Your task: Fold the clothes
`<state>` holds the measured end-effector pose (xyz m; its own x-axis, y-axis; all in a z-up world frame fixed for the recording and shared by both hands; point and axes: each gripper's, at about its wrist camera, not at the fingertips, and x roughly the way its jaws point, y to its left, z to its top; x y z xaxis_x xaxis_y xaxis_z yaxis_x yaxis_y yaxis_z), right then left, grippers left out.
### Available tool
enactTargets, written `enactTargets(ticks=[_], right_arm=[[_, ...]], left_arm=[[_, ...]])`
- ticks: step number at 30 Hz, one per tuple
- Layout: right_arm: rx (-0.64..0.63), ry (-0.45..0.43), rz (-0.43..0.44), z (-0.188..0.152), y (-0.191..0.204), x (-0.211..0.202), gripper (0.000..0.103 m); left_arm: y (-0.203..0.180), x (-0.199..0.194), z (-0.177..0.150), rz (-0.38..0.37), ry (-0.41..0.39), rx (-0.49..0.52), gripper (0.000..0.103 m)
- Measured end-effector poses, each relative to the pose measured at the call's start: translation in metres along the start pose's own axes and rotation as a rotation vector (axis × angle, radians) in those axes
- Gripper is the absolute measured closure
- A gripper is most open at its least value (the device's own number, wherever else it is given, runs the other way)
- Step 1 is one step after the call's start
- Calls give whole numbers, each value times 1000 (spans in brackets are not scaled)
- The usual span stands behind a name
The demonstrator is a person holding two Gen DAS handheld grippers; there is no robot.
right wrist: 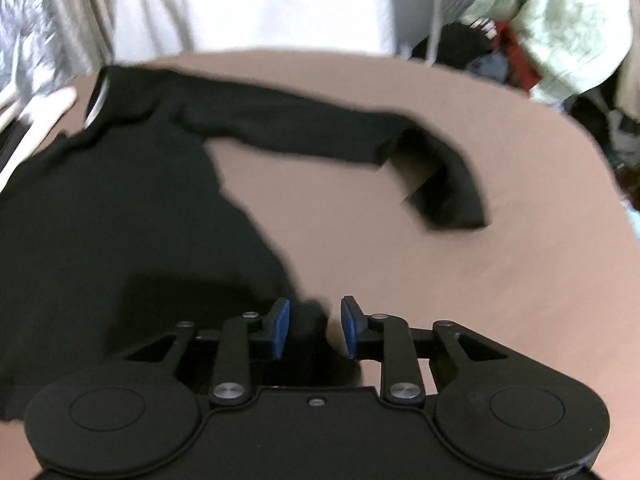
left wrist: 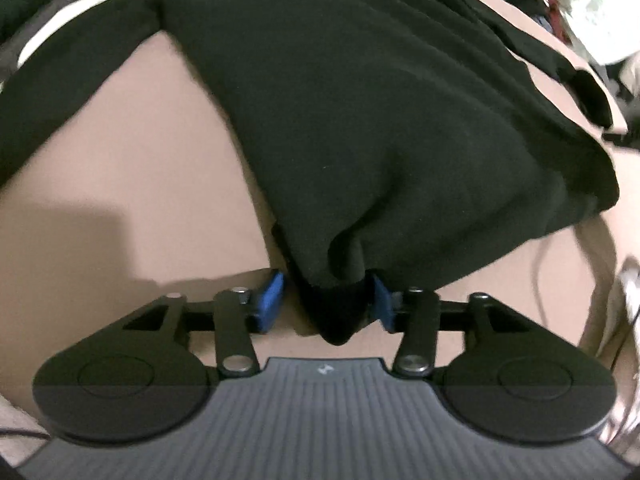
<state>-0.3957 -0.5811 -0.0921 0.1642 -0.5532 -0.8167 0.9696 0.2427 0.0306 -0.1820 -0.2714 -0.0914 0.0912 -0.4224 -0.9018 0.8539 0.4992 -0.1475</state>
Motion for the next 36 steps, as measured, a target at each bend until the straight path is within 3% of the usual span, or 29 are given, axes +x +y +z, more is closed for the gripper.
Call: enactTargets(ticks=[2,3,5,7,9,11,13,16,19,21,22,24,25,29,32,34,36], right_arm=[[47,-9,24,4,-13,-1,72],[70,-13,36,6,-20,-1,72],[152,23,92,7,-38,5,71],[235,70,153,4,-55,10,65],[297,121,196,-3,-65,15,42],[322,185,220,-3,-69,21,36],[305,205,245,-4,-65,26,36],[305,205,314,-5,-60,29,36],[304,213,428,-7,-54,29,36],[235,221,477,-8,-41,27,36],[180,217,471,-8,-30,25,37],[87,198,436,-8,-13,20,37],[48,188,429,-8,-7,18,37],[-27,92,492,-4,2,-2,37],[-124,-55,625,-4,13,-35,37],[-216,-113,689,-8,25,-52,36],[-330,-141,719,-16,42,-61,35]], left_arm=[[-4,5,0,108,3,48,4],[-7,7,-2,140,0,62,4],[-8,7,-7,122,-26,64,10],[-8,1,-11,83,-57,82,35],[-11,-7,-11,44,-90,88,76],[-20,-17,-3,53,-163,148,86],[-28,-29,18,112,-266,238,86],[-22,-39,53,60,-325,198,86],[-11,-17,79,23,-313,124,82],[-2,15,81,63,-281,87,79],[4,31,79,78,-263,46,78],[12,37,68,39,-301,-45,77],[12,32,67,40,-311,-35,77],[20,17,71,34,-334,-37,77],[48,26,75,-22,-318,-183,72],[56,31,72,23,-353,-250,70],[46,35,71,161,-377,-188,65]])
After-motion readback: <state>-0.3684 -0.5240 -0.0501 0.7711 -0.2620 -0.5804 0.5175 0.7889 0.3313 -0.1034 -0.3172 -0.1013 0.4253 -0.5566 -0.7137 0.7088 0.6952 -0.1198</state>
